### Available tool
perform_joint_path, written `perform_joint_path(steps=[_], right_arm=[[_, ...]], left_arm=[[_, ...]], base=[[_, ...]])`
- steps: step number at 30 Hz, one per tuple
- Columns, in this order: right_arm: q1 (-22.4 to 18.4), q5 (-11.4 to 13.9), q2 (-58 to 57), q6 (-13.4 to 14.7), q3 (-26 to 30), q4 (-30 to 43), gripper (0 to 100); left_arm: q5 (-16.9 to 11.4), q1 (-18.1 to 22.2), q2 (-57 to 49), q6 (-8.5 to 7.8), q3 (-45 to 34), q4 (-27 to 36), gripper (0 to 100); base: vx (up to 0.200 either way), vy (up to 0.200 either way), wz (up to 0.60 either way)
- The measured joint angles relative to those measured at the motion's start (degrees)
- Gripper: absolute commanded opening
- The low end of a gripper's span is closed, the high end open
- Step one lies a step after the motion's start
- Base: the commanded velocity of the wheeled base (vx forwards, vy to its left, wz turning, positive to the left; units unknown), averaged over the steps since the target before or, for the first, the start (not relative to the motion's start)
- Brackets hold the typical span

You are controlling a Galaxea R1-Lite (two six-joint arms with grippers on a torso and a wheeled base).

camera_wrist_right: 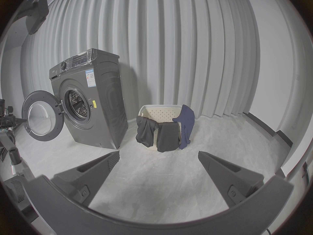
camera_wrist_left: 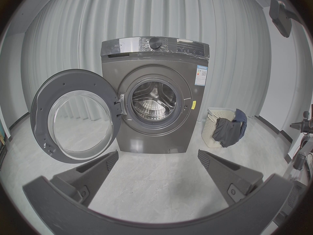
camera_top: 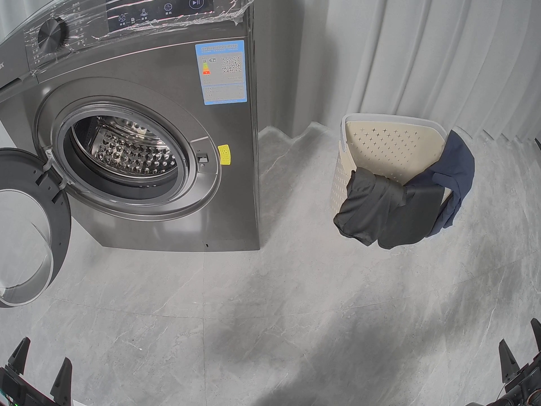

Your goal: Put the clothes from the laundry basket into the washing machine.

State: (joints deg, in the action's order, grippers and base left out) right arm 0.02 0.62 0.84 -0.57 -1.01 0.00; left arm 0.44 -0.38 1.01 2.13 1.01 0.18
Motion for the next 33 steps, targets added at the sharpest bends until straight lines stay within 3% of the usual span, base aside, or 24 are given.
perform_joint_path(steps=[13, 19, 33], right_arm=[[0.0, 0.0, 0.0, 0.0, 0.0, 0.0, 100], [0.0, 0.0, 0.0, 0.0, 0.0, 0.0, 100], [0.1, 0.0, 0.0, 0.0, 0.0, 0.0, 100]], left_arm=[[0.0, 0.0, 0.0, 0.02, 0.0, 0.0, 100], [0.0, 0.0, 0.0, 0.05, 0.0, 0.0, 100], [0.0, 0.0, 0.0, 0.07, 0.0, 0.0, 100]], base=[[0.0, -0.2, 0.0], [0.0, 0.0, 0.0], [0.0, -0.2, 0.0]])
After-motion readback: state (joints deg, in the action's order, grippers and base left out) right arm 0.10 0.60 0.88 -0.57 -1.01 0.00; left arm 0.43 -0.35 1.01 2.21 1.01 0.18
